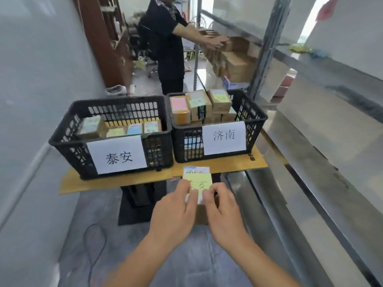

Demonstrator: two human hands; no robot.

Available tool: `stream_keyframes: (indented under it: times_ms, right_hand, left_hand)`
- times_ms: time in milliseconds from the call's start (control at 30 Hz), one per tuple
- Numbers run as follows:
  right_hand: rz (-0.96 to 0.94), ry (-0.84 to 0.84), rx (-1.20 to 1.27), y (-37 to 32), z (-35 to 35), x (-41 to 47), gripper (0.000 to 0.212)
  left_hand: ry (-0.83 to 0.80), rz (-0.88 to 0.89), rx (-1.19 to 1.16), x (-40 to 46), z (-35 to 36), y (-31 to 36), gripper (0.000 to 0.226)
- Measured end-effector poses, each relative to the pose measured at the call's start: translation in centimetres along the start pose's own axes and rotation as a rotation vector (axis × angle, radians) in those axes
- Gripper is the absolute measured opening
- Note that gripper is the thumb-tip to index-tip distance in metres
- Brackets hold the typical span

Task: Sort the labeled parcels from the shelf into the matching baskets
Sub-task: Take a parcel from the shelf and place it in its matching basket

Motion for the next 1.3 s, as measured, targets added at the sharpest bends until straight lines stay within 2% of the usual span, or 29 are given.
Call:
stream_keyframes:
  times_ms: [67, 133, 233, 300, 533, 833, 900, 1033, 1167, 1300]
  right_hand:
    - [-0.02, -0.032, 0.008, -1.3, 1.8, 1.0, 0.028]
    - [-0.016, -0.083, 0.024, -2.4, 3.5, 2.1, 0.019]
    - [-0.053, -0.16, 0.03, -4.0, 5.5, 3.9, 0.047]
    - [-0.08, -0.196, 0.046, -5.2, 6.8, 5.2, 0.05]
    - [-0.045, -0.264, 0.204, -9.4, 10.4, 13.8, 0.029]
    - [-0.02, -0.312, 0.31, -15.6, 15.9, 27.5, 0.023]
    - [-0.019, -0.33, 0.311, -16.8, 17.6, 29.5, 0.018]
    - [-0.019, -0.339, 0.24, -19.2, 21.3, 32.9, 0.036]
    - [0.014, -0.363, 0.184, -21.4, 26.5, 36.7, 0.036]
    - [0.081, -0.356, 0.101, -22.9, 33.2, 39.8, 0.036]
  left_hand:
    - [0.062, -0.026, 0.033, 0.4, -1.3, -1.1, 0.013]
    - [0.126, -0.09, 0.028, 1.0, -2.4, -2.3, 0.021]
    - [0.172, -0.127, 0.054, 2.0, -3.8, -3.9, 0.041]
    - [0.19, -0.159, 0.047, 2.9, -4.7, -5.1, 0.044]
    - [0.238, -0.207, 0.085, 9.5, -8.2, -7.9, 0.047]
    - [0.272, -0.153, 0.193, 21.1, -15.1, -11.9, 0.056]
    - [0.281, -0.164, 0.208, 22.4, -16.5, -13.7, 0.058]
    - [0.299, -0.251, 0.329, 24.2, -19.9, -17.8, 0.062]
    - [0.246, -0.305, 0.52, 27.0, -23.8, -23.7, 0.064]
    - [0.174, -0.331, 0.608, 30.1, -27.3, -30.3, 0.065]
Point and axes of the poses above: each hand's wrist, its own x-axis towards the middle knuckle, its own z-axis out of the palm, y = z × x, the point moved 1 cm from there along x, towards the middle knuckle, and after that the axes turned 15 degrees about -x, right-handed, at the moved point
